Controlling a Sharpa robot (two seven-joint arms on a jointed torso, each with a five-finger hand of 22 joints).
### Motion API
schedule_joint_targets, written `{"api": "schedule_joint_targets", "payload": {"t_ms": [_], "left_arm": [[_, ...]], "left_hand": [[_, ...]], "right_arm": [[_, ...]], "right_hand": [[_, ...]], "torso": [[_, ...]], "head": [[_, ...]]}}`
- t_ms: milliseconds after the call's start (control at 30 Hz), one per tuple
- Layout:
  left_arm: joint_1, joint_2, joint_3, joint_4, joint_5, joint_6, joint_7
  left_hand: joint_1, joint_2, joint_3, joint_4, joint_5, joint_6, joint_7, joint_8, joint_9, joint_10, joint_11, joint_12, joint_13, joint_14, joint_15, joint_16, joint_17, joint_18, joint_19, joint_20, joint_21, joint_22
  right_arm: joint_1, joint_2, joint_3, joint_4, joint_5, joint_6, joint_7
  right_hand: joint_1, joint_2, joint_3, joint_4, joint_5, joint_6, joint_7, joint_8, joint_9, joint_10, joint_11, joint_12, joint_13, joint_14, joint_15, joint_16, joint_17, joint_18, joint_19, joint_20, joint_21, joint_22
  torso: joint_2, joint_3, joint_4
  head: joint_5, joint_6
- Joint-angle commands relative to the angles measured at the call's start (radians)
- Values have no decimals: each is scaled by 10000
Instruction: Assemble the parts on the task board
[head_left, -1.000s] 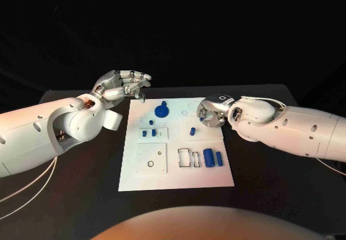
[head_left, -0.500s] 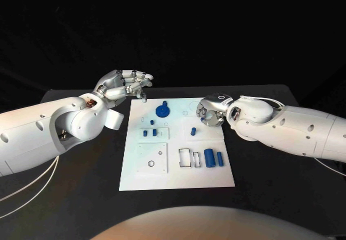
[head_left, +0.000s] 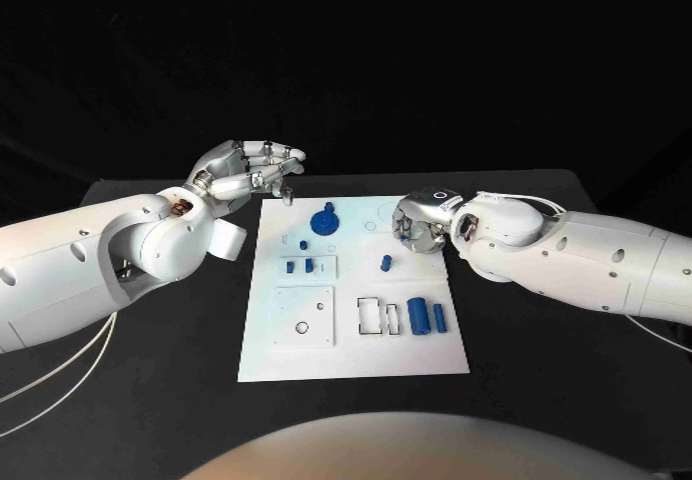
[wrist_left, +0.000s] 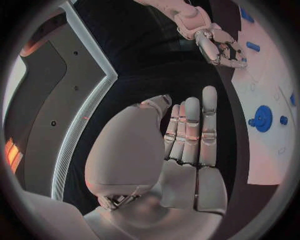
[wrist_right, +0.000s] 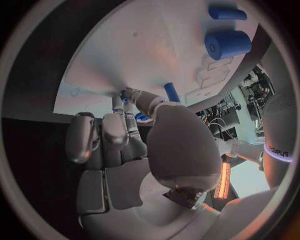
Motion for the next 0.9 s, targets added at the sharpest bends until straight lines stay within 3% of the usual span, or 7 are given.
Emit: {"api": "schedule_joint_targets", "payload": {"t_ms": [33, 100, 200, 567, 900], "left_arm": [[1, 23, 7, 5, -90, 283, -36], [1, 25, 7, 2, -112, 323, -51], [1, 23, 7, 6, -290, 411, -115], [1, 21, 8, -35, -509, 573, -259], [1, 33, 8, -153, -585, 782, -443]], "left_hand": [[-66, 56, 54, -13, -16, -76, -9, 52, 9, -75, 21, -33, -10, -55, 20, -61, -10, 141, -30, -24, -33, -9], [-69, 47, 63, -22, -14, -85, -4, 52, 8, -90, 27, -44, -14, -58, 22, -66, -9, 142, -30, -24, -35, -10], [131, 122, 476, -350, 107, 15, -33, 192, 53, -110, 8, -101, -44, -95, -12, -141, -7, 143, -32, -67, 17, 38], [-56, 20, 638, -432, 101, -78, 17, 198, 44, -202, 59, -209, -92, -86, 23, -169, 7, 134, -60, -49, 58, 82], [-154, -22, 750, -509, 96, -106, 35, 227, 48, -293, 89, -298, -130, -91, 45, -185, 18, 134, -81, -32, 81, 109]], "right_arm": [[-95, 7, -61, 10, -280, 546, -271], [-99, 5, -61, 20, -357, 456, -326], [-103, -10, -61, 46, -424, 196, -363], [-93, -209, -43, 266, -422, -381, -371], [53, -482, 19, 554, 135, -1092, -10]], "right_hand": [[150, 268, 48, -44, 34, 57, -15, 73, 30, 414, -319, 42, 301, 15, -61, 83, 40, -174, 75, -11, 83, 50], [147, 275, 80, -56, 23, 72, -23, 93, 52, 438, -326, 55, 322, 23, -67, 111, 67, -180, 88, -17, 108, 80], [120, 274, 122, -66, 3, 90, -32, 121, 88, 469, -336, 71, 353, 35, -75, 159, 115, -190, 109, -25, 150, 130], [53, 256, 213, -90, -117, 124, -58, 179, 168, 526, -362, 87, 417, 30, -94, 165, 86, -191, 102, -42, 167, 159], [31, 246, 243, -99, -163, 128, -59, 194, 193, 548, -368, 92, 439, 15, -99, 130, 32, -183, 81, -47, 146, 140]], "torso": [[5, -1, 0], [1, 1, -1], [3, 2, 4], [-4, 5, 2], [-3, 4, -1]], "head": [[0, 0], [-2, 0], [-16, 0], [-28, 0], [-49, 0]]}}
